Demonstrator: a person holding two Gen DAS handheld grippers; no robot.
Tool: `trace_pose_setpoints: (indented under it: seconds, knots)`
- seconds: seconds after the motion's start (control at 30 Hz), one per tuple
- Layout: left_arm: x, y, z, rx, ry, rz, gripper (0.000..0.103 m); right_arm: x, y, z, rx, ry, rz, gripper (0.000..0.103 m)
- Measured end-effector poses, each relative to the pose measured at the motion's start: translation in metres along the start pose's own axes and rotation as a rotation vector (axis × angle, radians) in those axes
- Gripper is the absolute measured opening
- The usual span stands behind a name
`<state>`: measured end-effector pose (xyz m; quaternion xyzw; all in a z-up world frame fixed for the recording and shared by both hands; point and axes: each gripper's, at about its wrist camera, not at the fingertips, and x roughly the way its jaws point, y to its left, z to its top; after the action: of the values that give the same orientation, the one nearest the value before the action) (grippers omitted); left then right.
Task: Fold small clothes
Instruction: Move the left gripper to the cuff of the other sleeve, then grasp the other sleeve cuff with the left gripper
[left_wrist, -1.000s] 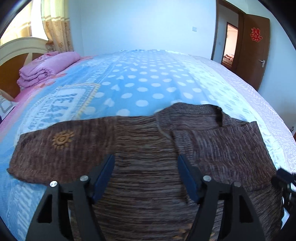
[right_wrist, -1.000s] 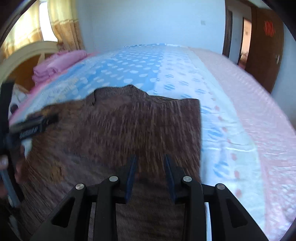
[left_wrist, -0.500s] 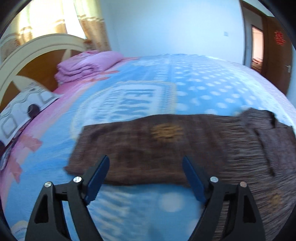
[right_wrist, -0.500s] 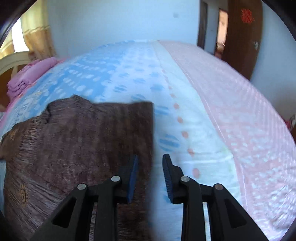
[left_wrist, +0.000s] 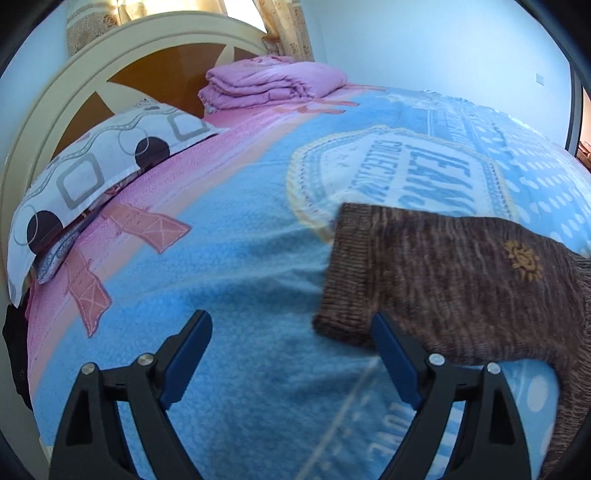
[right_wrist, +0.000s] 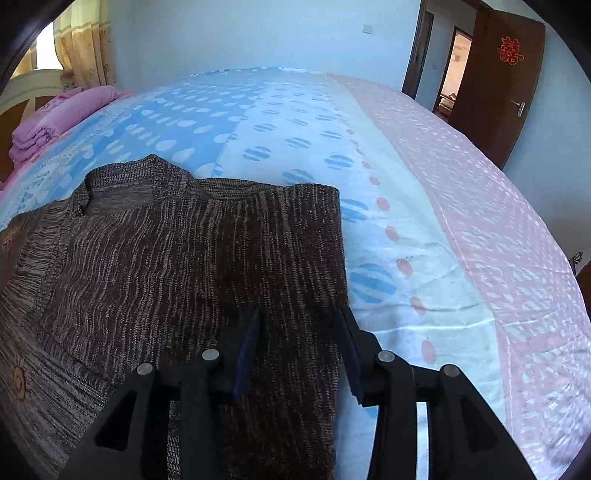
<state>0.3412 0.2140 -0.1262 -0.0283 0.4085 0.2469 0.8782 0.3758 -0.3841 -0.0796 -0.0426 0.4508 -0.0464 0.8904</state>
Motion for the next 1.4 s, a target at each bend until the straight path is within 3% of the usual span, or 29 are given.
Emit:
trace_pose_setpoints:
  seconds: [0.2,0.3,0.4,0.47,0.57,0.63,0.73,0.8,0.9,1.07,1.4]
  knots:
    - [0.008,0.016,0.004,-0.051,0.007,0.025,0.091,0.001,-0.004,-0.005,0.031,-0.035,-0.02,0.049]
    - [0.013,0.016,0.008,-0.069,0.021,-0.018,0.091,-0.003,-0.008,-0.01,0.061,-0.065,0.008,0.05]
    - [0.019,0.011,0.012,-0.095,0.04,-0.074,0.091,0.0,-0.016,-0.01,0.107,-0.053,0.027,0.062]
    - [0.024,0.007,0.014,-0.104,0.054,-0.094,0.089,0.0,-0.013,-0.01,0.098,-0.057,0.009,0.063]
    - [0.033,0.0,0.014,-0.12,0.096,-0.146,0.071,-0.002,-0.004,-0.01,0.055,-0.067,-0.041,0.064]
    - [0.031,-0.003,0.012,-0.132,0.085,-0.157,0.069,-0.002,0.002,-0.01,0.028,-0.073,-0.071,0.064]
    - [0.028,-0.011,0.011,-0.101,0.082,-0.207,0.045,-0.003,0.004,-0.011,0.015,-0.077,-0.091,0.065]
    - [0.027,-0.015,0.011,-0.086,0.087,-0.246,0.024,-0.003,0.004,-0.011,0.019,-0.076,-0.092,0.066]
    - [0.026,-0.016,0.014,-0.083,0.104,-0.292,0.011,-0.003,0.002,-0.011,0.027,-0.074,-0.092,0.068]
    - [0.01,-0.012,0.027,-0.095,0.083,-0.329,0.01,-0.018,-0.01,-0.011,0.071,-0.1,0.002,0.068]
    - [-0.058,-0.027,0.07,-0.071,-0.034,-0.408,0.01,-0.068,-0.042,-0.03,0.092,-0.161,0.057,0.069]
